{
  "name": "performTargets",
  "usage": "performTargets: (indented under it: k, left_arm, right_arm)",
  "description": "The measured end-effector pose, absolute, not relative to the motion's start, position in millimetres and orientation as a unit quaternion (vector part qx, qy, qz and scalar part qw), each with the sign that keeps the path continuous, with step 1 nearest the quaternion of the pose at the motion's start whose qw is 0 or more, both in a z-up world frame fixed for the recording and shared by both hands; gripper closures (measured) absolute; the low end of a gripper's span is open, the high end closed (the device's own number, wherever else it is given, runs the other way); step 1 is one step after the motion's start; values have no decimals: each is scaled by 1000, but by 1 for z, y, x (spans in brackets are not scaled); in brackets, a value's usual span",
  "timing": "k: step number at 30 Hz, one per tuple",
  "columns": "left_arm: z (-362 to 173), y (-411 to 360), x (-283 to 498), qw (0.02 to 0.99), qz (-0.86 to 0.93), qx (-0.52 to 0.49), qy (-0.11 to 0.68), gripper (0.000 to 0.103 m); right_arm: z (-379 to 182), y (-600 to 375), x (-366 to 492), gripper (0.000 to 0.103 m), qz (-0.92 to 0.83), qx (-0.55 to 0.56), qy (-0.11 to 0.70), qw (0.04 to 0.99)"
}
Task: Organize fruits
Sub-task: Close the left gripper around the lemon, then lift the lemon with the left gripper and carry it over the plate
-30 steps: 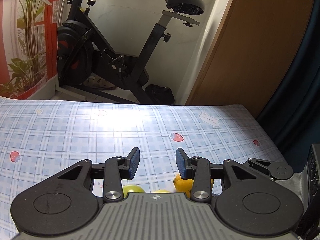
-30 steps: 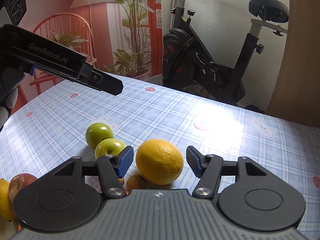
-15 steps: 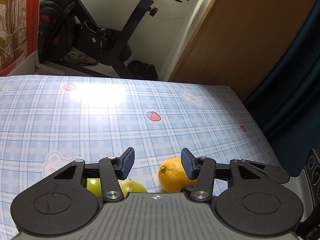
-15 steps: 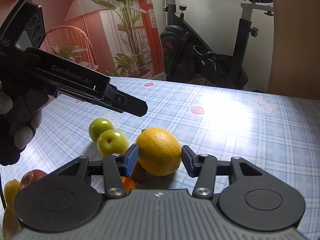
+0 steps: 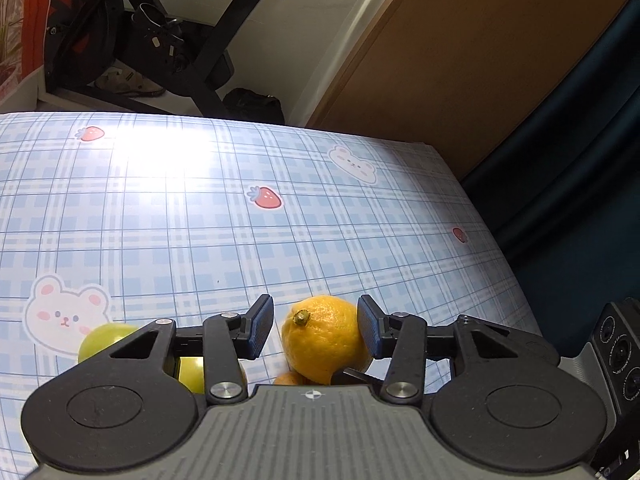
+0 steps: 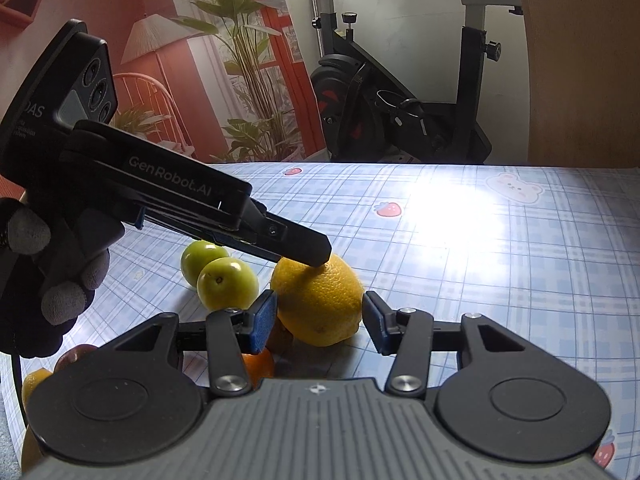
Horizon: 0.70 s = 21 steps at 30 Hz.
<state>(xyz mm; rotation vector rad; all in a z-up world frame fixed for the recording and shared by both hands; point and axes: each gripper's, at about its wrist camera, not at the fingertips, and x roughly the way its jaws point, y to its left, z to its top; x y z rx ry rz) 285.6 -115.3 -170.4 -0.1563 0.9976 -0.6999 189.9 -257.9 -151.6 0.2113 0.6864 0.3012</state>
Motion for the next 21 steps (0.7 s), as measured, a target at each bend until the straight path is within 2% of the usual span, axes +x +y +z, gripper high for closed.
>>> performTargets:
  k: [2,10,15,21]
  left_arm:
    - [-170,-117,284,816,-331,-74,468,62]
    - [-167,-122,287,819,-334,-59,462,63]
    - [-165,-124,284,823,-335,-50,456,63]
    - [-158,-124,277,827,-342,-43,445,63]
  right_arm:
    - [-153,-261,189,51,146,116,335,923]
    - [-162,-271,191,43,142,171,347,911]
    - [-167,-276,195,46,144,204,349,903]
    - [-160,-273,187,47,133,194,341,910]
